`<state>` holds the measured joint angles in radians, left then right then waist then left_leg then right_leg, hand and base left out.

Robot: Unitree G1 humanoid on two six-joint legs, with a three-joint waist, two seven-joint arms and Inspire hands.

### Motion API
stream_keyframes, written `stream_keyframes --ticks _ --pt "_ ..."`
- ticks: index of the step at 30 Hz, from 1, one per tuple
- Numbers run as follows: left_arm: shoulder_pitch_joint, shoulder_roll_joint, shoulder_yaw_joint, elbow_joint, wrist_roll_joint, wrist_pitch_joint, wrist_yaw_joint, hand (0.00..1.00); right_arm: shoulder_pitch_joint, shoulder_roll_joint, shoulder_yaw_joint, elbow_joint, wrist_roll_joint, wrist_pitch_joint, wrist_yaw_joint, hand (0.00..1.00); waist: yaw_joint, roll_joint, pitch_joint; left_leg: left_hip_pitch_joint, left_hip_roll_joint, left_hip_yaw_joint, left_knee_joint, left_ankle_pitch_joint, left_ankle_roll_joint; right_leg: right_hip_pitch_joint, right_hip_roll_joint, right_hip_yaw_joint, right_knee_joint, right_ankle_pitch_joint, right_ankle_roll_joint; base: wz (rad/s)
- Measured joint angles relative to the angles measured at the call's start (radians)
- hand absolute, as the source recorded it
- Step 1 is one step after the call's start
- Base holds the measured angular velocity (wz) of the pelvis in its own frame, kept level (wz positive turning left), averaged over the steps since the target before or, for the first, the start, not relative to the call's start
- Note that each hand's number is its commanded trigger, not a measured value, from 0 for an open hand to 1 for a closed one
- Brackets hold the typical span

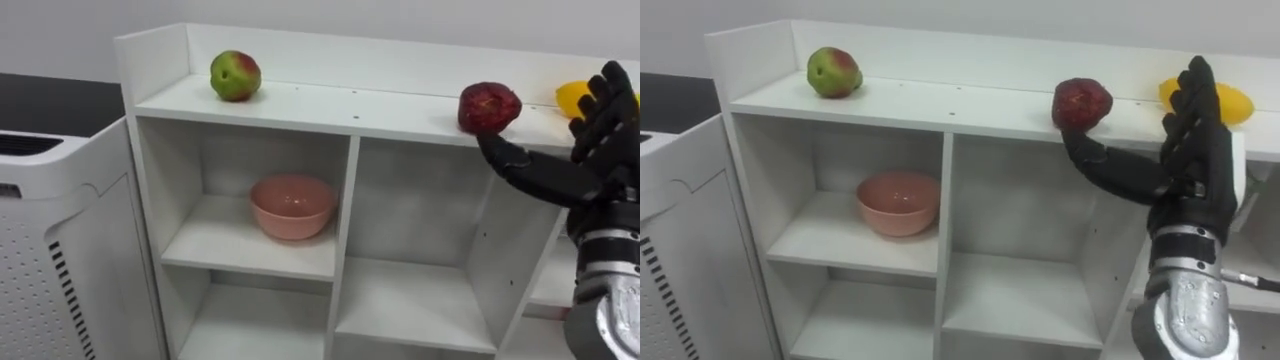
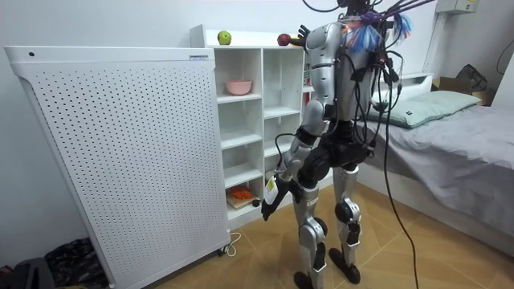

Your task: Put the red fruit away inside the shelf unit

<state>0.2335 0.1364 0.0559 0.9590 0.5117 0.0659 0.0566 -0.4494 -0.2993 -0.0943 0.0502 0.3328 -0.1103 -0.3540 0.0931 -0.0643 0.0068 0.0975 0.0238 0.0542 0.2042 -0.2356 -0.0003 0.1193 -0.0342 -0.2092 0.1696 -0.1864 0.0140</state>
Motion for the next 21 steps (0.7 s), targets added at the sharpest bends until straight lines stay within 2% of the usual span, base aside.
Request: stream_keyframes --ticks 3,8,10,13,15,18,21 --pt "-0.005 0.001 0.0 0.0 -0.002 0.0 0.0 0.0 -0.053 -0.028 0.006 0.069 0.014 0.002 0.02 0.0 -0.002 -0.001 -0.0009 0.002 0.0 -0.001 -0.001 0.0 0.0 0.0 0.0 -0.002 -0.001 0.0 0.0 0.0" --pt "-0.004 0.002 -0.001 0.0 -0.008 0.0 0.002 0.0 -0.088 -0.031 0.007 0.13 0.059 -0.001 0.051 0.0 -0.003 -0.003 -0.0001 0.003 0.0 -0.002 -0.002 0.0 0.0 0.003 0.0 -0.008 -0.002 0.0 0.0 0.0" --pt "-0.005 0.007 -0.001 0.0 -0.007 -0.002 0.003 0.0 -0.113 -0.053 0.016 0.174 0.088 -0.001 0.052 0.0 -0.001 -0.009 0.0026 0.006 0.0 -0.004 -0.001 0.001 -0.001 0.01 -0.001 -0.016 -0.003 0.0 0.0 0.0" --pt "-0.003 0.019 -0.001 0.0 -0.008 -0.002 0.003 0.0 -0.135 -0.062 0.026 0.214 0.098 -0.001 0.051 0.0 -0.002 -0.02 0.0088 0.015 0.001 -0.003 -0.001 0.002 -0.002 0.018 0.0 -0.017 -0.004 0.0 0.0 0.0" --pt "-0.001 0.02 -0.001 0.0 -0.007 -0.002 0.002 0.0 -0.137 -0.065 0.036 0.217 0.098 -0.001 0.056 0.0 0.0 -0.023 0.0076 0.013 0.001 -0.002 -0.001 0.002 -0.002 0.016 0.0 -0.018 -0.003 0.0 0.0 0.0" --pt "0.002 0.033 -0.001 -0.001 -0.004 -0.002 -0.002 0.0 -0.14 -0.067 0.037 0.227 0.096 0.001 0.075 0.0 0.002 -0.033 0.0003 0.0 0.002 -0.003 -0.001 0.002 -0.003 0.007 -0.001 -0.044 -0.002 0.0 -0.001 0.0" --pt "0.008 0.043 0.0 -0.001 0.001 0.0 -0.006 0.0 -0.154 -0.092 0.051 0.258 0.094 0.005 0.084 0.0 0.003 -0.041 -0.0047 -0.001 0.002 -0.005 -0.003 0.002 -0.003 0.007 -0.001 -0.046 -0.003 0.0 -0.001 0.02"
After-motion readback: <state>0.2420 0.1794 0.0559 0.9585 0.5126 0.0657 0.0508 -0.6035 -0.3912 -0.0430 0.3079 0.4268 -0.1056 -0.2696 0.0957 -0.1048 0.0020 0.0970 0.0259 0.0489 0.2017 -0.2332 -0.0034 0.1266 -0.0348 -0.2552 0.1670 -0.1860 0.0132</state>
